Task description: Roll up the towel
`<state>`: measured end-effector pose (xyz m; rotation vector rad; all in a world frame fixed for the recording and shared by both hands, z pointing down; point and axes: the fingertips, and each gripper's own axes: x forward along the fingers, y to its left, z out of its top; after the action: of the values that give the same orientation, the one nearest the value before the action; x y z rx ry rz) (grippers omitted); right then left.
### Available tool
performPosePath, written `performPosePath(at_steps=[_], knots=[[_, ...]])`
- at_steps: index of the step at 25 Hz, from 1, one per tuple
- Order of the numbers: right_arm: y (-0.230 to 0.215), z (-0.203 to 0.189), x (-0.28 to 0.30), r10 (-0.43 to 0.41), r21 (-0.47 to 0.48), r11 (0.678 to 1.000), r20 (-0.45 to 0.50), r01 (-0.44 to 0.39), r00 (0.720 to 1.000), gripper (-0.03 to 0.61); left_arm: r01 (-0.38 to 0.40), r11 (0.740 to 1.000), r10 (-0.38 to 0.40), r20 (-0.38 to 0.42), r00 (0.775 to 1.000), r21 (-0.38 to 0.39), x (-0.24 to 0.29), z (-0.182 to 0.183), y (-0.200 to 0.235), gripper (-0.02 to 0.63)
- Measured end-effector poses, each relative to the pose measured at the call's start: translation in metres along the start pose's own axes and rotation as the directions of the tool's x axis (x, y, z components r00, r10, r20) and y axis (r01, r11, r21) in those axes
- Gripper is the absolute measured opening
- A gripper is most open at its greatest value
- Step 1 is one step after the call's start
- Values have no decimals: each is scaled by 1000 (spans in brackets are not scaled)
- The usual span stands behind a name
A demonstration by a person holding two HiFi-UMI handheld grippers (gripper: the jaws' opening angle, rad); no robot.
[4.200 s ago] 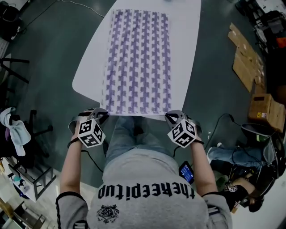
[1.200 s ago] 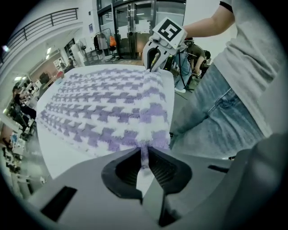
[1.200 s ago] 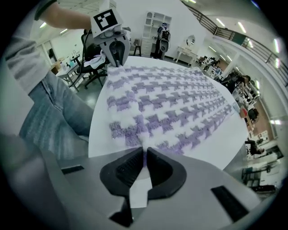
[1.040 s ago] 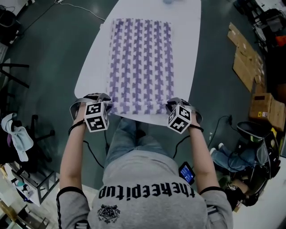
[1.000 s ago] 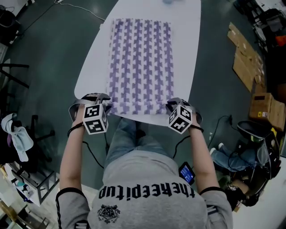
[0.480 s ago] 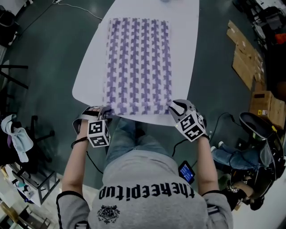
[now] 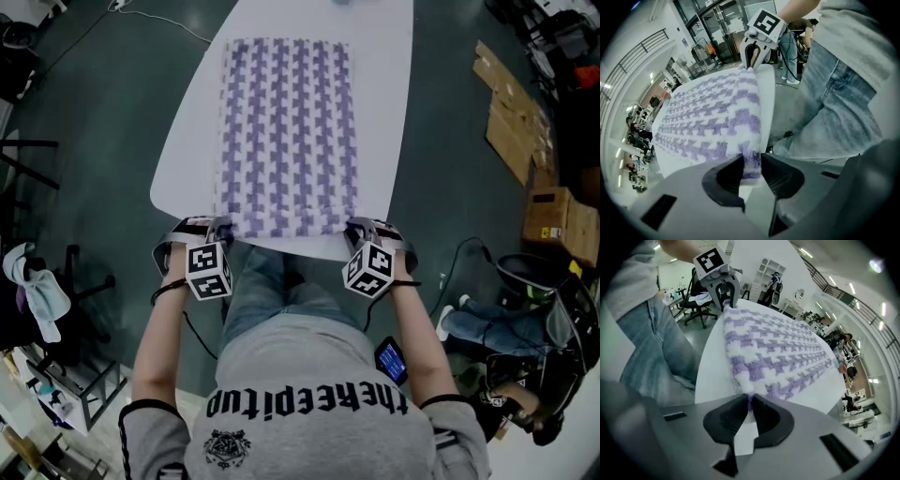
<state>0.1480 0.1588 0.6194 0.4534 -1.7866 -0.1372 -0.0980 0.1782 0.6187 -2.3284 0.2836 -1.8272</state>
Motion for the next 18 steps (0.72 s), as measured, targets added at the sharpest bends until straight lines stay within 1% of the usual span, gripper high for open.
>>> performPosePath(at_steps=[1,2,4,7,9,11,14,18], knots=[[0,-2,-2,8,-1,1000,-1,-8,1000,31,-1,1000,1,1,1000,-1,-1,2,0,102],[2,-3,-4,25,0,1000,0,-25,1000,26,2,1000,-2,3,1000,-2,-3,2,0,54],[7,-1,-11,63,3,998,9,-63,998,25,35,999,-35,10,999,-3,-10,1,-4,48],[12,3,-25,134,10,991,18,-134,991,25,112,994,-112,33,993,0,-23,2,-10,44],[19,0,-31,198,22,980,17,-198,980,25,180,984,-179,58,982,-13,-26,3,-21,44],[34,-4,-33,250,45,967,22,-251,968,25,230,973,-227,76,971,-28,-26,4,-38,44],[37,-3,-31,280,105,953,47,-284,959,25,258,965,-254,88,963,-44,-23,1,-45,45],[5,7,-29,294,181,935,85,-304,952,26,294,953,-284,120,951,-76,-23,-1,-20,46]])
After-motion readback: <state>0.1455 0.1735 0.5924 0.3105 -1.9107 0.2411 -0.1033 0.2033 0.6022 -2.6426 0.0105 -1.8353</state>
